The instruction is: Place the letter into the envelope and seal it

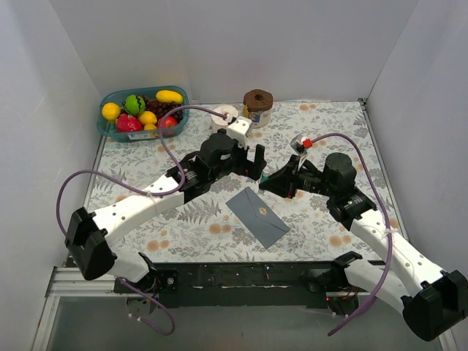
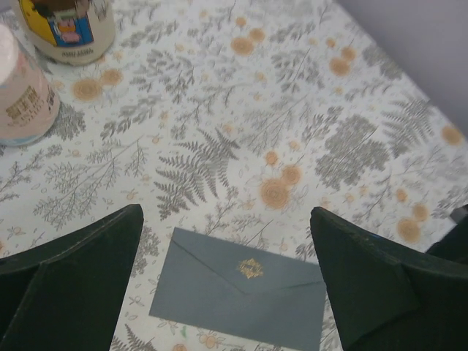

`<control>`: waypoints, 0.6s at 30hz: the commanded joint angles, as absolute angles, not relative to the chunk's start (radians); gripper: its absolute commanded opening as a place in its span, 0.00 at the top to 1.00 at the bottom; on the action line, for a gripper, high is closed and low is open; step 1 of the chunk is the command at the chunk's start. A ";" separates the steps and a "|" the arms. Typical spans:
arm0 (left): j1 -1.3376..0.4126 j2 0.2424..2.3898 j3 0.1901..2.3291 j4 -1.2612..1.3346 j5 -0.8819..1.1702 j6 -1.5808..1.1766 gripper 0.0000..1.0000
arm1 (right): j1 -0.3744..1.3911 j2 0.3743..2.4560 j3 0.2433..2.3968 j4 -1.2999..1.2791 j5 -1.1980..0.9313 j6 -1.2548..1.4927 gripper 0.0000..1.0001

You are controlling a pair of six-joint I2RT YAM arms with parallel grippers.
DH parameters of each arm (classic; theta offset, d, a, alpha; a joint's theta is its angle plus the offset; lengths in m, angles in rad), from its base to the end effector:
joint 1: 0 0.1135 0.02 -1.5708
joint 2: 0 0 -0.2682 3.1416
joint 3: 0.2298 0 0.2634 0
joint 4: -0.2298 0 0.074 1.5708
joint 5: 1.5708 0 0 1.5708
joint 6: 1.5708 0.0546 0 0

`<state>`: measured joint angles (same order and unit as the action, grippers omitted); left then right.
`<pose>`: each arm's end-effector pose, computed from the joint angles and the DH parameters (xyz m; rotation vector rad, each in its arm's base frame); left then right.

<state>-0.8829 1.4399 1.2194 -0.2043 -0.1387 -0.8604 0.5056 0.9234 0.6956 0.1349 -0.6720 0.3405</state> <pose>0.2376 -0.2773 0.3291 -0.0714 2.1288 -0.9557 0.1916 0.1449 0.3171 -0.6804 1.6523 1.1792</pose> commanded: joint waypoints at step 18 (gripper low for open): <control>-0.784 1.051 1.025 -0.127 -0.339 -1.081 0.02 | 0.523 0.822 0.667 0.121 -0.537 0.301 0.99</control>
